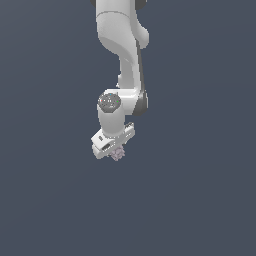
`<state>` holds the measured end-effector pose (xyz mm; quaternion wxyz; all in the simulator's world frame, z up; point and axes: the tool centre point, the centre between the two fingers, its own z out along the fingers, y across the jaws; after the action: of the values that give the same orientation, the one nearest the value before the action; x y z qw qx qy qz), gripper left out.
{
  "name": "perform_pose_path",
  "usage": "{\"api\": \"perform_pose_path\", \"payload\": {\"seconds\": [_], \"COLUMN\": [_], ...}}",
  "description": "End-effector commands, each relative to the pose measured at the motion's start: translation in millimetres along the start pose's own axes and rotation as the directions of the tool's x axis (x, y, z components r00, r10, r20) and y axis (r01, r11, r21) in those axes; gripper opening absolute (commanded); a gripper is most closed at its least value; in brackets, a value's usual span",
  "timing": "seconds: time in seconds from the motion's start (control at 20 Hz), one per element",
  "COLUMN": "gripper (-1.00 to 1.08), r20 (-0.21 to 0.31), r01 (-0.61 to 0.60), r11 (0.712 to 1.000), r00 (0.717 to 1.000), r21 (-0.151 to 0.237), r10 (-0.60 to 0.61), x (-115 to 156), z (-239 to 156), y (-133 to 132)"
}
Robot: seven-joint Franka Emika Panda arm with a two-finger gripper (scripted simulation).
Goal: Pick up the object and move it to a goal position.
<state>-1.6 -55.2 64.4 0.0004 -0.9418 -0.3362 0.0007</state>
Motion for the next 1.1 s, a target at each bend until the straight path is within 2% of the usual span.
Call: {"api": "perform_pose_path", "payload": {"seconds": [0.0, 0.1, 0.15, 0.75, 1.05], "gripper": [1.00, 1.00, -1.00, -1.00, -1.00], "r20": [-0.001, -0.001, -0.001, -0.002, -0.002], "r01": [0.000, 0.000, 0.000, 0.000, 0.000], "r11": [1.000, 1.000, 1.000, 1.000, 1.000], "r00": [1.000, 1.000, 1.000, 1.000, 1.000], "r21": [-0.001, -0.001, -0.001, -0.002, -0.002], "r10": [0.000, 0.000, 0.000, 0.000, 0.000], "x": [0.5, 0.9, 0.9, 1.7, 14.2], "z": [5.4, 6.2, 6.2, 4.2, -14.3], "y": [0.8, 1.1, 1.1, 1.2, -6.4]}}
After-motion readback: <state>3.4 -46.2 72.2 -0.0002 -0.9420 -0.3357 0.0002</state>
